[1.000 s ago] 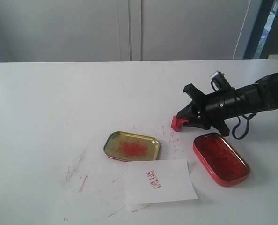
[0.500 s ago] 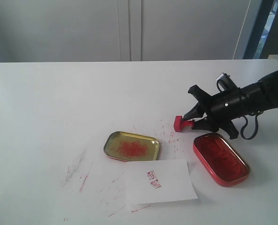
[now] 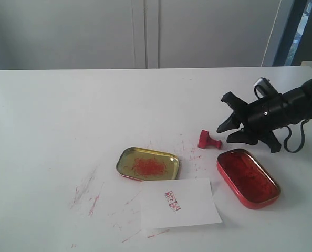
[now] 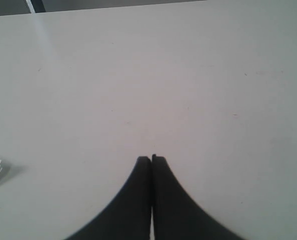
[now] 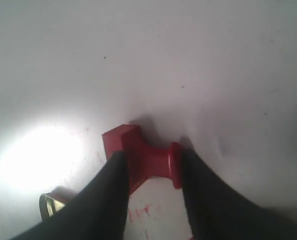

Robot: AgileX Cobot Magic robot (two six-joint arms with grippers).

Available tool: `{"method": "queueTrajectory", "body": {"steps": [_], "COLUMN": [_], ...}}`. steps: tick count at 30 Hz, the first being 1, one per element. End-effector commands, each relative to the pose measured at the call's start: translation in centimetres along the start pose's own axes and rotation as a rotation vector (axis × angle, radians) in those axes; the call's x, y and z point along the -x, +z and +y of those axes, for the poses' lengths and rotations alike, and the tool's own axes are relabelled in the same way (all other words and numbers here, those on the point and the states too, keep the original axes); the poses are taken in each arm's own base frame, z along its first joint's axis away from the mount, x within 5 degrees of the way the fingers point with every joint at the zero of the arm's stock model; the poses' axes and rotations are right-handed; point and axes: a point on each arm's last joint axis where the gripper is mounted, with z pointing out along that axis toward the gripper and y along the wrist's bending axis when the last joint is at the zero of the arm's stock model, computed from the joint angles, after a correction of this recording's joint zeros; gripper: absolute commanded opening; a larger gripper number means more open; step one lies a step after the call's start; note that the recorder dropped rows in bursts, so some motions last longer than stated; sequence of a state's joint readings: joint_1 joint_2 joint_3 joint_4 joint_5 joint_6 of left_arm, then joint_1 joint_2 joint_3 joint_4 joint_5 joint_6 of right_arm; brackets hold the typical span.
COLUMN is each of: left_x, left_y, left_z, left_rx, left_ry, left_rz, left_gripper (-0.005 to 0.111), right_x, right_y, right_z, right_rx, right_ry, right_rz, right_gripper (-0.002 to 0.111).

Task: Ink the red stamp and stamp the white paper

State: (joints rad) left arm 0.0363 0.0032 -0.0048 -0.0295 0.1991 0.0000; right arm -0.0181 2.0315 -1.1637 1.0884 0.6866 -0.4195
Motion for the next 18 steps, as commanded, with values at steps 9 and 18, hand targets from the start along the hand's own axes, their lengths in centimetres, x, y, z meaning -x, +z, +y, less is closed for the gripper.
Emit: {"method": "queueTrajectory", "body": {"steps": [9,18], "left_x": [-0.2,-0.2], "left_y": [0.0,0.0], "left_z": [0.0,0.0], "left_rx": [-0.001,-0.001], "left_ry": [-0.001,-0.001], "left_rz": [0.004,0.004], "left_gripper": [0.0,0.0], "right_x": [-0.3,-1.0], "right_y": [-2.5,-6.6], "right_z": [1.1,0.7], "right_rx": [-0.053,-0.344], "right_ry": [-0.15,-0.359], "right_rz": [0.004,0.026], "right_gripper": [0.014,0.0]}}
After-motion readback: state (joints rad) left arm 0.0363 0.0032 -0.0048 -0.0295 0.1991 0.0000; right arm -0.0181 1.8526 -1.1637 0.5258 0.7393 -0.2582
